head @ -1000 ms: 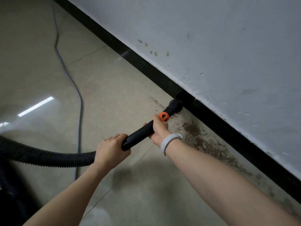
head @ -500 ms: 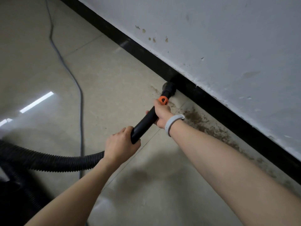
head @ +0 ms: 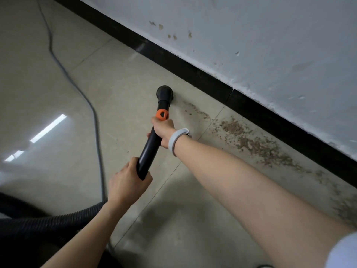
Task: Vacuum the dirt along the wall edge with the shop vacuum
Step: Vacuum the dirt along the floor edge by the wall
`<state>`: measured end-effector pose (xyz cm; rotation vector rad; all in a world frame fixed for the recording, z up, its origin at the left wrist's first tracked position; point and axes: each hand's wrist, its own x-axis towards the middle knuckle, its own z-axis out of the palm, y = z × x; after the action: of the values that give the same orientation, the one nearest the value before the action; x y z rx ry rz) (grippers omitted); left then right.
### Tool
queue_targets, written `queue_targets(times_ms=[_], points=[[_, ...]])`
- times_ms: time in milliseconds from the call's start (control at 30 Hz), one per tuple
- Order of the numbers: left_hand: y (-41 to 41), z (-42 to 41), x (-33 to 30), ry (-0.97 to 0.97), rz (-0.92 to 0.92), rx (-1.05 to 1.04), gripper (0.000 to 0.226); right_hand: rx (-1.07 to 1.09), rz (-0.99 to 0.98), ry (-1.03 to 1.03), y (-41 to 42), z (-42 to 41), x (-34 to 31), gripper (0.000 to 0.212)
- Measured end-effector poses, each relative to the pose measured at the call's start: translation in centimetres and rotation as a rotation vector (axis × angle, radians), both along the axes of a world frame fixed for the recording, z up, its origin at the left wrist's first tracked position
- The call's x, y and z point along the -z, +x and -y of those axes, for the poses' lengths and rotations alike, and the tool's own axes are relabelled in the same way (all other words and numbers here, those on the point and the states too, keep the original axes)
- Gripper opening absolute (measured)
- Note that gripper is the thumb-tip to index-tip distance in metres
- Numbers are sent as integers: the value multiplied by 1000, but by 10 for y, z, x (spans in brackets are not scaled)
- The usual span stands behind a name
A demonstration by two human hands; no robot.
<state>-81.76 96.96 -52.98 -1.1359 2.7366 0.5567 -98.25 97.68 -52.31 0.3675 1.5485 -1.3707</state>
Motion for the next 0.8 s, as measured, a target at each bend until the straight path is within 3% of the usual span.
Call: queue_targets(times_ms=[167,333,467,600,700,800], points=[[7,-7,4,-6,141,17,26,15,3,51,19,-15,13,42],[-9,-25,0,-75,117,79,23,94,-40,143,25,-30,17,30],[-14,-30,-4,67,83,82,23,101,-63,214,26,-40,22,34],[-17,-13,-11,209,73,89,29,116,99,12,12,-51,17,37],[-18,-2,-15,203,57,84,29,179,214,-159,7,-51,6,29],[-25,1,-15,186,50,58,30,189,237,-204,1,-40,-5,20]])
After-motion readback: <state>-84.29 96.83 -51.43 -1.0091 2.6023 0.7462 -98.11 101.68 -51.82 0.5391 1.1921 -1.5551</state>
